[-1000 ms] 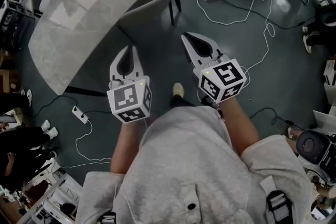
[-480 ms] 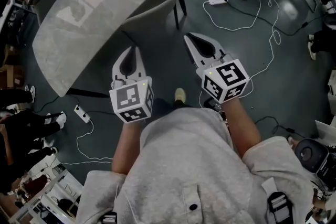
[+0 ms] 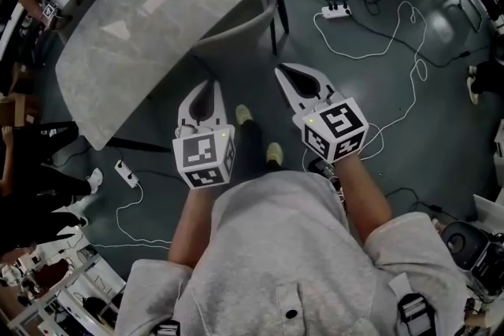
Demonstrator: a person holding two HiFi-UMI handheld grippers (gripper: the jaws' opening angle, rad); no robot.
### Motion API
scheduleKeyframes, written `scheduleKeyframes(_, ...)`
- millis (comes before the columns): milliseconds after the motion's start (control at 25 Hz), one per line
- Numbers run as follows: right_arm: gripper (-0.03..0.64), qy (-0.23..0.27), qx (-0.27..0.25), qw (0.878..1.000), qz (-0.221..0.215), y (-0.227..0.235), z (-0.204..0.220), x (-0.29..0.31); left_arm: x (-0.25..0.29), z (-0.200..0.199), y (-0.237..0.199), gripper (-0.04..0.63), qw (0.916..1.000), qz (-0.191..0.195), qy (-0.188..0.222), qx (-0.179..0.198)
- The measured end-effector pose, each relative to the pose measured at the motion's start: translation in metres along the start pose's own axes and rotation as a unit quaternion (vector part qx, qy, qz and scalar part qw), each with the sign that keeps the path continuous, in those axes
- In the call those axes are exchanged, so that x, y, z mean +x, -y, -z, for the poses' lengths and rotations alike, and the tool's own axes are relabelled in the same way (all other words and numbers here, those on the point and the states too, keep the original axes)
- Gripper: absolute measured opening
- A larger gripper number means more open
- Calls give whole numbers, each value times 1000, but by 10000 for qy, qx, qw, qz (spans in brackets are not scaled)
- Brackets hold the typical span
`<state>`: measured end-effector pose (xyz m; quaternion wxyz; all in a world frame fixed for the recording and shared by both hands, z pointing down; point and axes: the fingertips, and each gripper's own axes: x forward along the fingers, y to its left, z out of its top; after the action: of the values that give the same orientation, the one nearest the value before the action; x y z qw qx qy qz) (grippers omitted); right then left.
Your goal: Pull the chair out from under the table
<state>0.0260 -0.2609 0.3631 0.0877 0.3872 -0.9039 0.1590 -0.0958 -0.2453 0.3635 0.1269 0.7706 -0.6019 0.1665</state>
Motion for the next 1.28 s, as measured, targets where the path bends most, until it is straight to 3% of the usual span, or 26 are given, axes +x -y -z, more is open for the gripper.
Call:
scheduleKeyframes(520, 26, -632, -169, 9978, 137, 61, 7, 91, 107, 6, -43, 15, 9985, 266, -426, -234)
scheduleKeyframes(840, 29, -1260, -183, 9917, -180, 92, 23, 146, 160, 15, -64, 15, 9944, 601, -873, -17)
scheduleKeyframes(960, 45, -1510, -307, 9877, -258, 98, 31, 162, 175, 28, -65, 17, 9890, 894, -1166, 181)
scheduleKeyframes(1160, 131, -1939, -595, 9780, -485, 104, 47, 185, 199, 51, -71, 26, 9793, 1193, -1560, 490)
scheduleKeyframes(1280, 166, -2292, -1030, 9657, -655, 106, 60, 202, 216, 69, -75, 137, 9669, 1509, -1861, 872)
